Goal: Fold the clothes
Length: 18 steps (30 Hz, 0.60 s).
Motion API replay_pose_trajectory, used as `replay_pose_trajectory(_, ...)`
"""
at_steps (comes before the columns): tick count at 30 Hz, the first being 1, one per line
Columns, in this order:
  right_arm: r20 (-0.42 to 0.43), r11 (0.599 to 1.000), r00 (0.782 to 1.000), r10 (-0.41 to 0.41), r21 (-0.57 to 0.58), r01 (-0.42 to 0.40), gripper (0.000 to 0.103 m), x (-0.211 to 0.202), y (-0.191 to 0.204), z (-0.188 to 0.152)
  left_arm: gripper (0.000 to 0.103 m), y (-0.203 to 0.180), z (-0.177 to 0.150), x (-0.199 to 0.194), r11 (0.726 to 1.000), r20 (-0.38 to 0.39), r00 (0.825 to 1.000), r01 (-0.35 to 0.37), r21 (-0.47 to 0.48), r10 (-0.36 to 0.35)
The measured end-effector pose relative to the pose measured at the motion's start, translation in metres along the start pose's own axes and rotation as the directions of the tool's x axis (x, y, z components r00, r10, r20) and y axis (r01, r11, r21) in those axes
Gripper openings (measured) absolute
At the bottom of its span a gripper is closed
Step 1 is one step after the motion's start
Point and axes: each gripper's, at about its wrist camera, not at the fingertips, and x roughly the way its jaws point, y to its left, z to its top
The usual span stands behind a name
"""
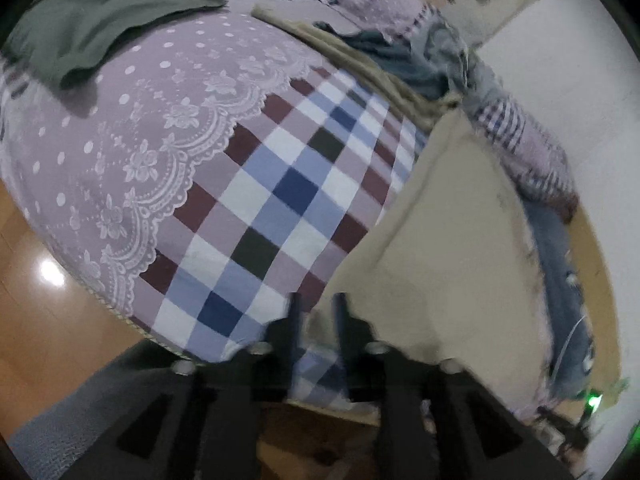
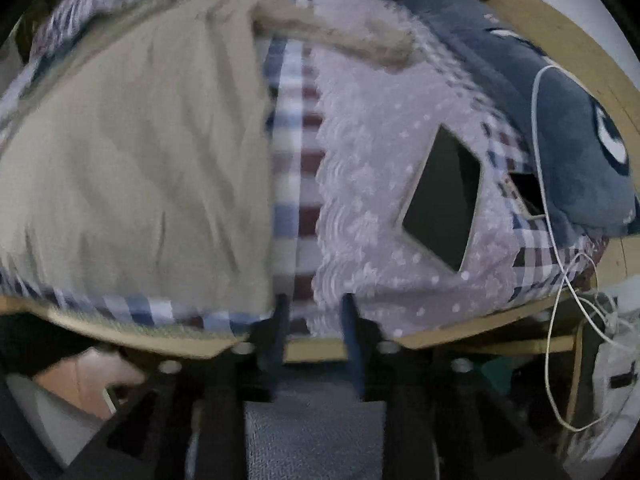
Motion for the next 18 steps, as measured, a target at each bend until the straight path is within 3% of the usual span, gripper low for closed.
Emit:
replay_pose_trajectory(3,0.115,0.995,0.99,0.085,0.041,-0.091,0.039,-0.016,0.008,0.006,0.079,0.007,0.007,-0.013,0.993,0.097,0.99,0.105,-0.06,-0.099)
replay_pose_trajectory(4,0.156,0.991,0.981,0.117,0.05,-0.126,0.041,-0.021,0.013,0.009,0.084,0.01,0.008,-0.017,0.987,0.13,0.983,0.141,-0.079,-0.13)
replay_pose_trajectory(9,0.293,0.961,0.918,0.266,-0.01,-0.275,0.051,-0.034,0.056,0.028,0.085,0.033,0.022,-0.021,0.944,0.221,0.948,0.271,-0.19,-0.228)
replay_pose_trajectory(14,0.332,0.914,0.852,0.405,-0.165,-0.371,0.056,-0.027,0.123,0.065,0.085,0.045,0.039,-0.01,0.915,0.229,0.945,0.293,-0.276,-0.233)
replay_pose_trajectory(18,0.317,0.855,0.798,0.513,-0.275,-0.44,0.06,-0.014,0.173,0.097,0.085,0.046,0.066,-0.007,0.921,0.246,0.945,0.281,-0.268,-0.217)
